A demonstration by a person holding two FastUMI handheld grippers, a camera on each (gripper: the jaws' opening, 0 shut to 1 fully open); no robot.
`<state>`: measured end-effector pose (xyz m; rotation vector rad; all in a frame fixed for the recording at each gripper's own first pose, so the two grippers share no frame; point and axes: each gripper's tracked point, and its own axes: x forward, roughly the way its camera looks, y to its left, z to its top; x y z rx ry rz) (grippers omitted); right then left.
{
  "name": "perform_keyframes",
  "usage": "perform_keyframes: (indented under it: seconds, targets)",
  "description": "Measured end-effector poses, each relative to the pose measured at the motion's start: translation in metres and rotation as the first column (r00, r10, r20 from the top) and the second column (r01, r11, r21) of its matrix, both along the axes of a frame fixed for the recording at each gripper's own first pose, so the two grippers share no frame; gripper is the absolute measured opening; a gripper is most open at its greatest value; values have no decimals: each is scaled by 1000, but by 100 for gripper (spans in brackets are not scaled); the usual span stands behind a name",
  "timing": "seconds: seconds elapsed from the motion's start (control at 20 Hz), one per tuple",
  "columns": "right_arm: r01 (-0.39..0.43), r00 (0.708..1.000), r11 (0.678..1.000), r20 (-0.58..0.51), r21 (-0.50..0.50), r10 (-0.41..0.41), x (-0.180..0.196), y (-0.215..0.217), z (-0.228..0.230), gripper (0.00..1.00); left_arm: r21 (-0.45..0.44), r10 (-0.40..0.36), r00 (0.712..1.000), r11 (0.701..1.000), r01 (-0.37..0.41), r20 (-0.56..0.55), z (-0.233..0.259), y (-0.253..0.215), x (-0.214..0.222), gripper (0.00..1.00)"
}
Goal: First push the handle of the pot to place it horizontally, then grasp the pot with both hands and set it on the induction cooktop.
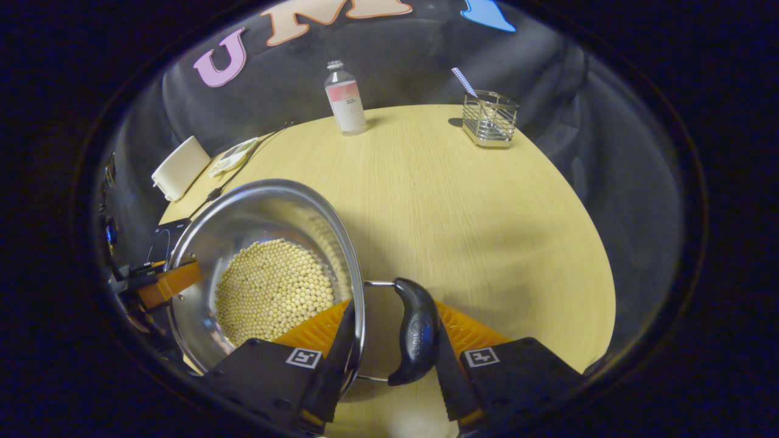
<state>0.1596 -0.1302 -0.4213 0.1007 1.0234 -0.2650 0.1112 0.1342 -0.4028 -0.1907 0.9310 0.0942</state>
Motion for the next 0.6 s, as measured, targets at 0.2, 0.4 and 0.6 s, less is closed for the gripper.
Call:
perform_keyframes:
  seconds: [0.2,0.4,0.6]
  targets:
    - [20,1000,1000,-5,10,-20,1,0,-2,66,0,-2,1000,1000,2,0,0,0,1,72]
    - [5,1000,1000,-9,-1,-5,1,1,0,58,-15,15,1000,1000,-16,-6,0,0,2,68]
    - [13,1000,1000,-6,-3,-13,0,1,1,54,-10,13,1000,1000,-14,-10,1,0,3,67]
